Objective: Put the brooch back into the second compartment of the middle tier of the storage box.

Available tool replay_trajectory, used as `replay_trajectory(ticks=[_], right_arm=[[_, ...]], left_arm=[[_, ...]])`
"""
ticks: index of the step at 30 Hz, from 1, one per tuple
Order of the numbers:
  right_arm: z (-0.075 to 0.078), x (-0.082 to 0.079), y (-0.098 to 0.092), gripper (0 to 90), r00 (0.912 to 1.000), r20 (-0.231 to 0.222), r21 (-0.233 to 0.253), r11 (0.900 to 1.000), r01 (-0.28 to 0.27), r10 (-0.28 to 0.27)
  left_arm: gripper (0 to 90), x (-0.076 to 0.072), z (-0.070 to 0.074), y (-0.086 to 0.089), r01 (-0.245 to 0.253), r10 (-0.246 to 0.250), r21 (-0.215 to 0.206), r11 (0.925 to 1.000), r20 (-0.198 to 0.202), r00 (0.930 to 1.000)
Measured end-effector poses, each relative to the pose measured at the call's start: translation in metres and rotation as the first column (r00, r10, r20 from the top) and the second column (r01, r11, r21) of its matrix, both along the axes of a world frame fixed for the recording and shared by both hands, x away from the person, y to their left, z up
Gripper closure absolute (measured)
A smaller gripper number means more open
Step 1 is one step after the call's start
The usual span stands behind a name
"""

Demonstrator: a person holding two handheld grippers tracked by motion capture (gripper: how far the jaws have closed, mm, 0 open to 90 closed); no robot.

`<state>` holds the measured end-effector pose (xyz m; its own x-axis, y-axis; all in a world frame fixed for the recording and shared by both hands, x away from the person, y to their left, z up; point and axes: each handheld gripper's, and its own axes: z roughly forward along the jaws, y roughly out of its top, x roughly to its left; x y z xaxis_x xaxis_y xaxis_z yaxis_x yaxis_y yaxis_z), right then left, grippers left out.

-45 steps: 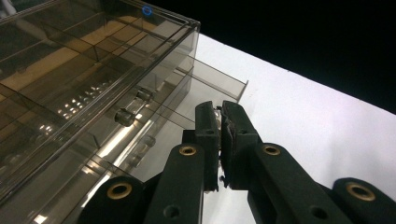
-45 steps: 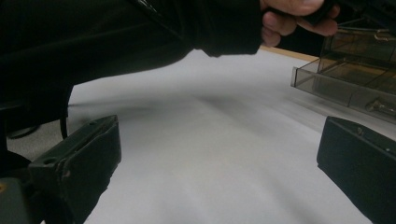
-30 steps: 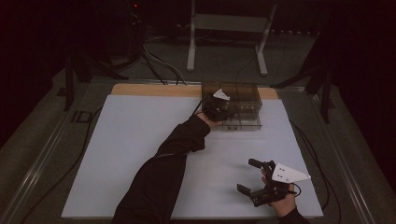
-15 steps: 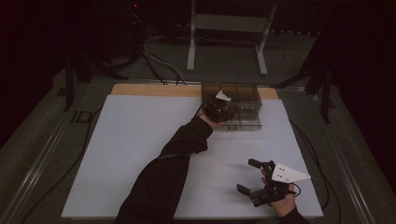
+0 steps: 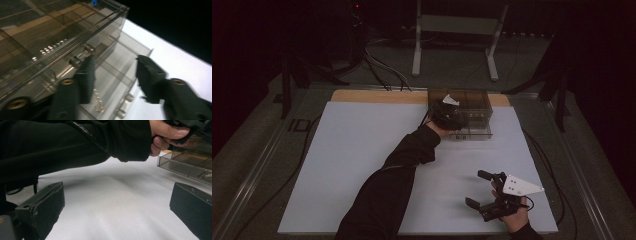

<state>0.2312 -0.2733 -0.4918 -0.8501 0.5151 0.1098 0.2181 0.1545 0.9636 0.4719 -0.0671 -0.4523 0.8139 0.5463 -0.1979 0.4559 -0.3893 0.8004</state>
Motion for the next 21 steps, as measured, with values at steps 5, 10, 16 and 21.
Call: replay_trajectory(ticks=[5,10,16,21], right_arm=[[0.000,0.000,0.000,0.0,1.0000,0.001,-0.002,1.000,0.002,-0.002],[-0.001,0.001,-0.001,0.0,1.0000,-0.002,0.000,1.000,0.008,-0.008],[-0.002,0.003,-0.001,0.0,0.9999,-0.007,-0.003,1.000,0.013,-0.013],[-0.002,0.004,-0.001,0.0,0.9999,-0.010,-0.009,1.000,0.013,-0.014]], left_arm=[[31.8,-0.005,0.005,0.002,0.020,-0.020,0.000,0.9998,0.002,0.9998],[23.0,-0.010,0.009,0.008,0.057,-0.057,-0.012,0.9983,0.015,0.9983],[10.2,-0.014,0.020,0.016,0.100,-0.100,-0.061,0.9931,0.003,0.9950],[2.1,-0.018,0.029,0.022,0.138,-0.137,-0.086,0.9867,0.008,0.9905]])
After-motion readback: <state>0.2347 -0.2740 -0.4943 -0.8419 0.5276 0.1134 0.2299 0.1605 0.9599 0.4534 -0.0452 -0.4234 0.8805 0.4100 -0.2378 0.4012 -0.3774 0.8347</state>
